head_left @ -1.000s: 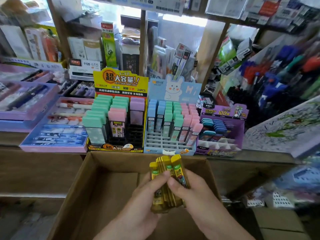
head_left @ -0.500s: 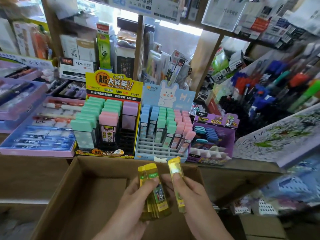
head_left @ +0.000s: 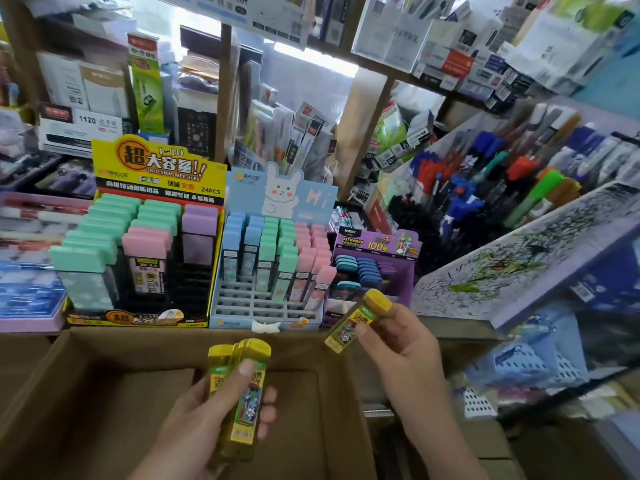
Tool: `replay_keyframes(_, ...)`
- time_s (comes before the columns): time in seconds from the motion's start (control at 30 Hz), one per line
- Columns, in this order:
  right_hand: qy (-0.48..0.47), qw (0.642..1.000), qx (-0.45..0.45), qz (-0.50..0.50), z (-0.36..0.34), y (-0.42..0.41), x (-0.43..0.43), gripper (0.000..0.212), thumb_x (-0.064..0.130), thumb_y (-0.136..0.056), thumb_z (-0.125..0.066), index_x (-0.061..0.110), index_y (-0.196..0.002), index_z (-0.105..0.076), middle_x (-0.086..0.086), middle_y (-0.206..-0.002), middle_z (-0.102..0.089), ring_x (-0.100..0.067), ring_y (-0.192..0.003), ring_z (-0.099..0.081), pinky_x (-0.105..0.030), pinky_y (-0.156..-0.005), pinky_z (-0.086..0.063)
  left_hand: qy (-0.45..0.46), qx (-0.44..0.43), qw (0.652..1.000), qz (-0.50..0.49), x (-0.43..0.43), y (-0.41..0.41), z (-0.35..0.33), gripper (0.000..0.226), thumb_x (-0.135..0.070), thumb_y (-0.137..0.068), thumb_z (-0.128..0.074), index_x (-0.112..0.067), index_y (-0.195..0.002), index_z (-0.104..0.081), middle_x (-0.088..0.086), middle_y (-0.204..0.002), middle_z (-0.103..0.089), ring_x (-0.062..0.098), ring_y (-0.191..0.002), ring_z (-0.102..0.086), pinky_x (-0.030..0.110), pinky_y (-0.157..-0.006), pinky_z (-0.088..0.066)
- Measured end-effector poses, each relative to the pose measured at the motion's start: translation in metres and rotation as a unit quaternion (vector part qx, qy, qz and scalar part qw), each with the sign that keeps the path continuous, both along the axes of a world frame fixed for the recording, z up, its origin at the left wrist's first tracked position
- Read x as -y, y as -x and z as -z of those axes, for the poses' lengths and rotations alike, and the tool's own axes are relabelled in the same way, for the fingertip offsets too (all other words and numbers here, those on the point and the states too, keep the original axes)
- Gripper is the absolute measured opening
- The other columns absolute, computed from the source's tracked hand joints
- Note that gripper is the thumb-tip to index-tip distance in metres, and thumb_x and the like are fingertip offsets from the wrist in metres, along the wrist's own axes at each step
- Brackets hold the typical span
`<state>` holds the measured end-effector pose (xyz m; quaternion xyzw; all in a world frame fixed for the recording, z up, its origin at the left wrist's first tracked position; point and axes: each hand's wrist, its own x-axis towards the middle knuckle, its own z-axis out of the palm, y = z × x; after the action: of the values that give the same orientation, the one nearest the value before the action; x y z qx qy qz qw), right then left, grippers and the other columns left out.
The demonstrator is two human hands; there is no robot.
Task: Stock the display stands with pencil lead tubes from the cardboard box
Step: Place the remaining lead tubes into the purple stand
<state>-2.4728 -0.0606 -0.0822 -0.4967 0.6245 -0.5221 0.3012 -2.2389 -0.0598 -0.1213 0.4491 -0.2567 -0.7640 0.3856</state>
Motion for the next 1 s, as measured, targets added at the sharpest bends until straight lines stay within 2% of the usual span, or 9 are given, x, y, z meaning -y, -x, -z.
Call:
replay_keyframes(0.07, 0.024, 0.999, -0.039, 0.018, -0.007, 0.018, 0.001, 0.024, 0.022, -0.097, -0.069, 0.044, -0.105, -0.071, 0.010, -0.100, -0.077, -0.006, -0.095, -0.072, -0.027, -0.080, -0.056, 0.012, 0.013, 1.000, 0.014, -0.001, 0.001, 0.003, 0.052, -0.039, -0.080, -0.073, 0.009, -0.100, -0.075, 0.030, -0.085, -0.075, 0.031, -0.058, -0.071, 0.033, -0.048, -0.058)
replay_keyframes(0.17, 0.054, 0.993, -0.092, 0.052, -0.019, 0.044, 0.005, 0.011, 0.031, -0.100, -0.061, 0.037, -0.098, -0.070, 0.004, -0.088, -0.073, -0.011, -0.080, -0.069, -0.028, -0.066, -0.056, 0.026, 0.037, 0.999, 0.027, 0.002, 0.005, 0.008, 0.054, -0.041, -0.083, -0.067, 0.010, -0.098, -0.075, 0.030, -0.086, -0.075, 0.031, -0.062, -0.072, 0.040, -0.062, -0.056)
replay_keyframes(0.27, 0.080, 0.984, -0.139, 0.083, -0.028, 0.068, 0.013, 0.015, 0.029, -0.102, -0.059, 0.031, -0.090, -0.068, 0.004, -0.078, -0.067, -0.007, -0.067, -0.061, -0.020, -0.059, -0.050, 0.019, 0.052, 0.998, 0.043, 0.007, 0.008, 0.014, 0.053, -0.043, -0.082, -0.066, 0.008, -0.088, -0.078, 0.032, -0.087, -0.075, 0.033, -0.064, -0.072, 0.042, -0.066, -0.056)
replay_keyframes(0.47, 0.107, 0.971, -0.202, 0.075, -0.037, 0.099, 0.038, 0.027, 0.009, -0.099, -0.064, 0.035, -0.101, -0.060, 0.005, -0.088, -0.070, -0.018, -0.080, -0.070, -0.043, -0.071, -0.061, -0.003, 0.038, 0.998, 0.059, 0.010, 0.004, 0.011, 0.047, -0.053, -0.071, -0.071, -0.009, -0.083, -0.084, 0.030, -0.094, -0.076, 0.034, -0.070, -0.075, 0.040, -0.060, -0.058)
replay_keyframes(0.57, 0.100, 0.960, -0.255, 0.059, -0.035, 0.109, 0.051, 0.031, 0.007, -0.098, -0.065, 0.037, -0.101, -0.057, 0.009, -0.089, -0.070, -0.011, -0.084, -0.072, -0.040, -0.074, -0.063, -0.026, 0.045, 0.998, 0.039, 0.009, 0.004, 0.010, 0.053, -0.052, -0.061, -0.079, -0.004, -0.083, -0.083, 0.030, -0.091, -0.076, 0.036, -0.067, -0.074, 0.040, -0.058, -0.058)
replay_keyframes(0.67, 0.102, 0.937, -0.330, 0.058, -0.031, 0.115, 0.062, 0.026, 0.012, -0.097, -0.067, 0.037, -0.100, -0.062, 0.014, -0.091, -0.069, -0.004, -0.086, -0.069, -0.032, -0.075, -0.062, -0.039, 0.050, 0.998, 0.027, 0.007, 0.007, 0.010, 0.059, -0.043, -0.067, -0.079, 0.009, -0.094, -0.077, 0.031, -0.087, -0.075, 0.036, -0.059, -0.073, 0.036, -0.047, -0.057)
replay_keyframes(0.73, 0.107, 0.908, -0.400, 0.062, -0.029, 0.118, 0.068, 0.015, 0.015, -0.097, -0.068, 0.026, -0.107, -0.071, 0.009, -0.095, -0.065, -0.005, -0.084, -0.063, -0.032, -0.073, -0.059, -0.038, 0.047, 0.998, 0.022, 0.006, 0.008, 0.008, 0.058, -0.040, -0.071, -0.077, 0.011, -0.100, -0.073, 0.031, -0.087, -0.075, 0.035, -0.056, -0.072, 0.035, -0.045, -0.056)
replay_keyframes(0.9, 0.124, 0.864, -0.486, 0.040, -0.025, 0.119, 0.076, 0.015, 0.007, -0.093, -0.072, 0.007, -0.108, -0.076, -0.001, -0.096, -0.067, -0.008, -0.076, -0.056, -0.014, -0.068, -0.047, -0.030, 0.049, 0.998, 0.040, 0.004, 0.006, 0.004, 0.059, -0.040, -0.072, -0.074, 0.011, -0.101, -0.073, 0.032, -0.089, -0.075, 0.037, -0.063, -0.073, 0.040, -0.058, -0.056)
replay_keyframes(1.0, 0.131, 0.848, -0.511, 0.042, -0.024, 0.119, 0.078, 0.016, 0.007, -0.092, -0.073, 0.006, -0.108, -0.075, -0.003, -0.098, -0.069, -0.012, -0.081, -0.059, -0.026, -0.069, -0.055, -0.024, 0.049, 0.997, 0.053, 0.001, 0.004, 0.001, 0.059, -0.040, -0.074, -0.074, 0.011, -0.102, -0.074, 0.033, -0.090, -0.075, 0.038, -0.066, -0.072, 0.042, -0.064, -0.055)
